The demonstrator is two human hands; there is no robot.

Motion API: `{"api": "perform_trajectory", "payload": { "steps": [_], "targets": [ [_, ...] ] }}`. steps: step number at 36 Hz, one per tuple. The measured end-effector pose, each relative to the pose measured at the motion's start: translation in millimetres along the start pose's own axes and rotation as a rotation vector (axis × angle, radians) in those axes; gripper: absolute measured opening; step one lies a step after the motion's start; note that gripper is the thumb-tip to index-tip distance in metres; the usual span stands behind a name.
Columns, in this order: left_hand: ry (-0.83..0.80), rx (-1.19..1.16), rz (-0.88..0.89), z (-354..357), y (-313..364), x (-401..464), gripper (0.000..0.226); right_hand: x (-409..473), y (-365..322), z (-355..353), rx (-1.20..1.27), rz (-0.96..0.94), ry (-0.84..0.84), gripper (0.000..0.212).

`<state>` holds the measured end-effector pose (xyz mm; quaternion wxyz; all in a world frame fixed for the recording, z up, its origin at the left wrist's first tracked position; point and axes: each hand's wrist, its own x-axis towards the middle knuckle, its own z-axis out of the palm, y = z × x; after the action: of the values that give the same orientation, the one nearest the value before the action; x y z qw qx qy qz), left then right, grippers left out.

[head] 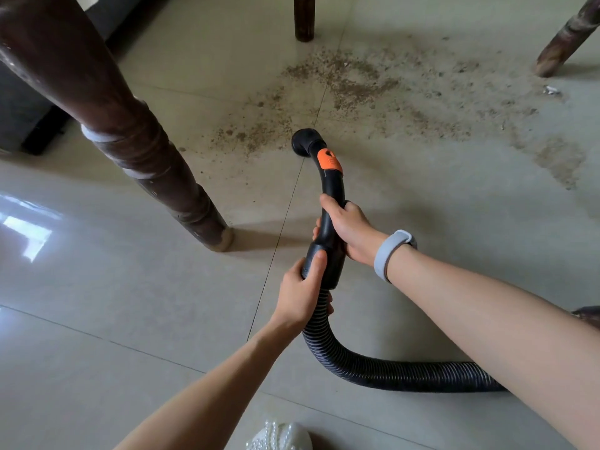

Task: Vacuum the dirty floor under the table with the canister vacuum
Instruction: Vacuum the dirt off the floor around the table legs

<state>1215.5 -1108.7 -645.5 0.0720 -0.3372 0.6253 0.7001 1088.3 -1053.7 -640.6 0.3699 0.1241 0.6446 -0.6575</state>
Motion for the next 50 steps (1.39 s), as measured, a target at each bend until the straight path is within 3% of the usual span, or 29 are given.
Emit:
{"api": "perform_trajectory", "payload": {
  "steps": [7, 14, 17, 20, 22, 27, 31, 35, 42, 50],
  "targets": [
    [-0.032, -0.056, -0.023, -1, -1, -4, 0.044, -4, -4, 4, -0.067, -0.011, -0.028, 0.024],
    [-0.110, -0.065, -0.101, -11, -3, -8, 0.062, -6, -4, 17, -0.226, -0.058, -0.096, 0.025],
    [-0.190, -0.005, -0.165, -18, -3, -5, 0.052, -3, -5, 19, -0.296, -0.085, -0.099, 0.024],
    [-0.222, 0.145, -0.139, -32, -8, 1, 0.048, 2, -8, 19, -0.393, -0.128, -0.072, 0.026],
    [-0.159, 0.292, -0.077, -45, -17, 6, 0.056, 2, -8, 17, -0.435, -0.153, -0.055, 0.027],
    [0.264, 1.026, 0.106, -88, -52, 17, 0.058, -21, 9, 10, -0.586, -0.142, -0.081, 0.026],
    [0.175, 1.229, -0.102, -113, -76, 22, 0.091, -60, 27, 5, -0.812, -0.156, -0.122, 0.026],
    [0.129, 1.312, -0.119, -116, -90, 23, 0.097, -84, 41, -3, -0.879, -0.124, -0.194, 0.029],
    [0.159, 1.291, -0.140, -115, -89, 25, 0.099, -81, 36, -25, -0.494, 0.017, -0.249, 0.020],
    [0.173, 1.285, -0.140, -113, -88, 27, 0.097, -73, 34, -43, -0.351, 0.183, -0.327, 0.023]
  ]
}}
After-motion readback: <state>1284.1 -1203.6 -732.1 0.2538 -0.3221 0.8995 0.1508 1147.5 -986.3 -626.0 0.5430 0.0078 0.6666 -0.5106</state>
